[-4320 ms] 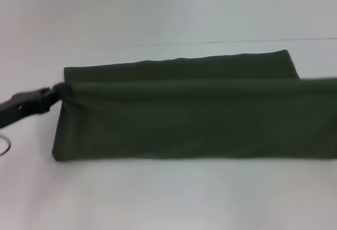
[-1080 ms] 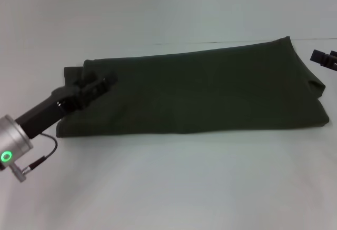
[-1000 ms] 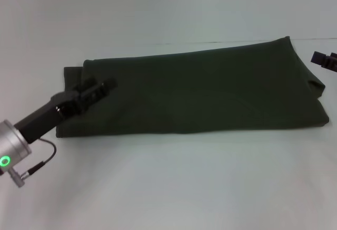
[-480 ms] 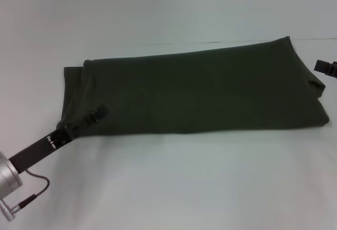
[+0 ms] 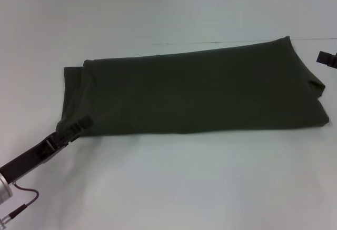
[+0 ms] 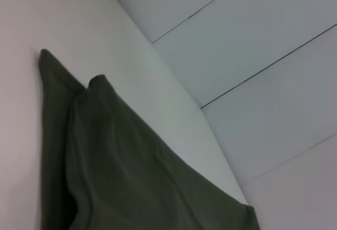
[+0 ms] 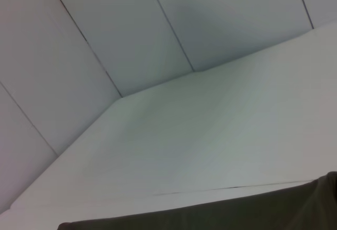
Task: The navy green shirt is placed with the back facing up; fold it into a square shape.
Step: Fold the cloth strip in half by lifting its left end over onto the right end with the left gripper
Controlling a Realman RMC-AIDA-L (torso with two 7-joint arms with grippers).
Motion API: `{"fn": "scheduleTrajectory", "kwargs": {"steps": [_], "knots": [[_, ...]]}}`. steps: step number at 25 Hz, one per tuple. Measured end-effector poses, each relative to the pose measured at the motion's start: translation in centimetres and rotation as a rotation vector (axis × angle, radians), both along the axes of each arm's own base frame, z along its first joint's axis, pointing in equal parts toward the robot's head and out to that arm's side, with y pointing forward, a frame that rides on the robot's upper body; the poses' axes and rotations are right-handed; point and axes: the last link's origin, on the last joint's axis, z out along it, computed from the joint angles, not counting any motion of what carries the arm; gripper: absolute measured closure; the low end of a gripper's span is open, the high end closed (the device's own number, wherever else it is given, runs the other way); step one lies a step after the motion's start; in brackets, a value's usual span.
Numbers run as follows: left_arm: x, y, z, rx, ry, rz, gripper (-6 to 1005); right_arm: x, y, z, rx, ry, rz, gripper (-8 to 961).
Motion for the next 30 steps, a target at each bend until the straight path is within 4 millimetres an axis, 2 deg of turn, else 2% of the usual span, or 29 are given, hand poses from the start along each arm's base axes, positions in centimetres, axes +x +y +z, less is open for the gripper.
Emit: {"fn": "scheduleTrajectory", "kwargs": {"steps": [9,18,30], "knots": [[-0.1,0.4,0.0,-0.008,0.015,0.013,78,0.2,0.0,0.1,0.006,-0.005,-0.01,124],[-0.1,1.5,1.1,-0.013,0.051,0.0,78,0.3,0.2,0.2,0.01,-0.005,-0.024,124],[-0.8,3.0,2.8,0.043,0.166,0.004,79,1.5,0.2,0.4,-0.093,-0.014,-0.168,125]]}}
